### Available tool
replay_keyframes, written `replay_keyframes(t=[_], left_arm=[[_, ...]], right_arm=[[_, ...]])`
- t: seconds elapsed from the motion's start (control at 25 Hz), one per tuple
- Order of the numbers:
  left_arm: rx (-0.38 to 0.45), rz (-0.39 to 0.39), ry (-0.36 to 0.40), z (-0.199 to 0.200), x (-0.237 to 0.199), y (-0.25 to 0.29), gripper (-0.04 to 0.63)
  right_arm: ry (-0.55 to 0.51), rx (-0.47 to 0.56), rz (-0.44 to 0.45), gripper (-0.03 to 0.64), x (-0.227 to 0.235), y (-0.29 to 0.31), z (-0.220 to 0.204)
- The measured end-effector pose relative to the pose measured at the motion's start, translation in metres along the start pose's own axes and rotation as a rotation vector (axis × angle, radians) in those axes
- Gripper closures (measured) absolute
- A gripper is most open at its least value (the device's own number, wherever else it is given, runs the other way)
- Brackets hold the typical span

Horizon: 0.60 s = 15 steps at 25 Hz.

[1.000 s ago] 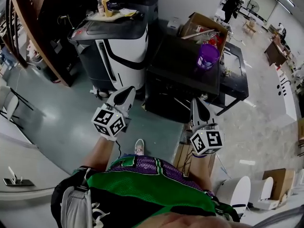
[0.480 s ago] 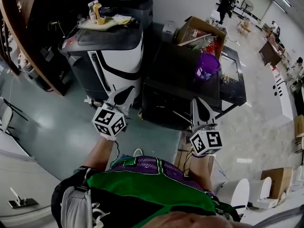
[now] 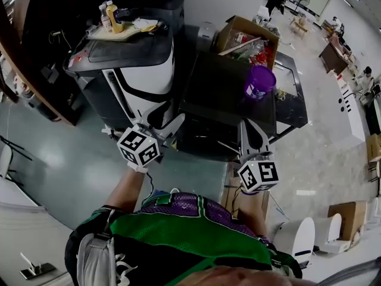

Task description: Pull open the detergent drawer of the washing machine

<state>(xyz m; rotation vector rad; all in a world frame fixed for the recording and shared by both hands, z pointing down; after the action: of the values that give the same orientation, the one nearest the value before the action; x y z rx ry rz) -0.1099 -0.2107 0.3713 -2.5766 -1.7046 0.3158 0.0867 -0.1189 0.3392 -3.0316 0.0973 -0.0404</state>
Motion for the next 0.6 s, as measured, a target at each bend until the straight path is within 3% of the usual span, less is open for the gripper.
replay_keyframes(t=[0.24, 0.6], left_arm=[[0.005, -0.095, -0.217, -0.033, -0.011, 0.012, 0.353], [-0.100, -0.152, -0.302, -0.099, -0.022, 0.027, 0.353]], right_arm=[[-0.011, -0.014, -0.020, 0.615, -0.003, 0.012, -0.003], [-0.033, -0.046, -0.060, 0.615, 0.003, 0.026, -0.026]])
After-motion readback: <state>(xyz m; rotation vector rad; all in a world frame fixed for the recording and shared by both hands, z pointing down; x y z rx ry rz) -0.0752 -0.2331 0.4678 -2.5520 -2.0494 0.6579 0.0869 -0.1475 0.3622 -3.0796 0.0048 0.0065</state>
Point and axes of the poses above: the fingertips, and each gripper's own axes: y forward along the fingers, x to its right, z out of its top, the point moved 2 cm from there along -y, backward along the fingers, and after that the axes turned 7 degrees about -z, right-handed, at the moved point
